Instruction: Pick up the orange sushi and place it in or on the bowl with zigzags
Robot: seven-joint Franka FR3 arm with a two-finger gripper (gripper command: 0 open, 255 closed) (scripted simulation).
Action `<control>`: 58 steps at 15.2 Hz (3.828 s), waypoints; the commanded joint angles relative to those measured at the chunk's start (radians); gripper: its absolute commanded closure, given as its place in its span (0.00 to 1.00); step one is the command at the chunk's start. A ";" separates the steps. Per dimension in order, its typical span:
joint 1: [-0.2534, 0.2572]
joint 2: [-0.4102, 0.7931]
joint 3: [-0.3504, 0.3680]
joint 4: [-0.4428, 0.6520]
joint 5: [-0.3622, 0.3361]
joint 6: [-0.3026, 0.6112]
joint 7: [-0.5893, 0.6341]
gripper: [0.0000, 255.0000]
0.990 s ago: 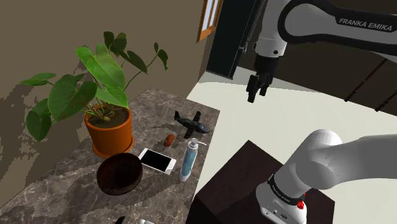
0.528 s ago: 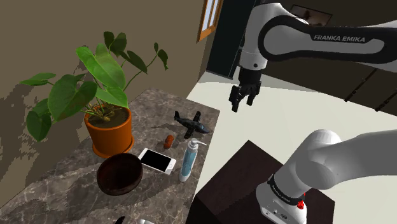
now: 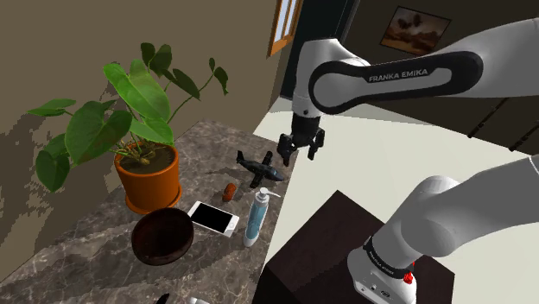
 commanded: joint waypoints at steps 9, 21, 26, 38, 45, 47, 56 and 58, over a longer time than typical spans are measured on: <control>-0.020 0.387 0.111 0.105 -0.037 0.307 0.340 0.00; 0.043 0.880 0.054 0.418 -0.212 0.495 0.730 0.00; 0.070 0.996 0.021 0.503 -0.235 0.530 0.792 0.00; 0.079 1.052 0.009 0.502 -0.250 0.586 0.802 0.00; 0.079 1.052 0.009 0.502 -0.250 0.586 0.802 1.00; 0.079 1.052 0.009 0.502 -0.250 0.586 0.802 1.00; 0.067 0.972 0.026 0.487 -0.230 0.522 0.790 1.00; 0.063 0.950 0.030 0.485 -0.224 0.503 0.787 1.00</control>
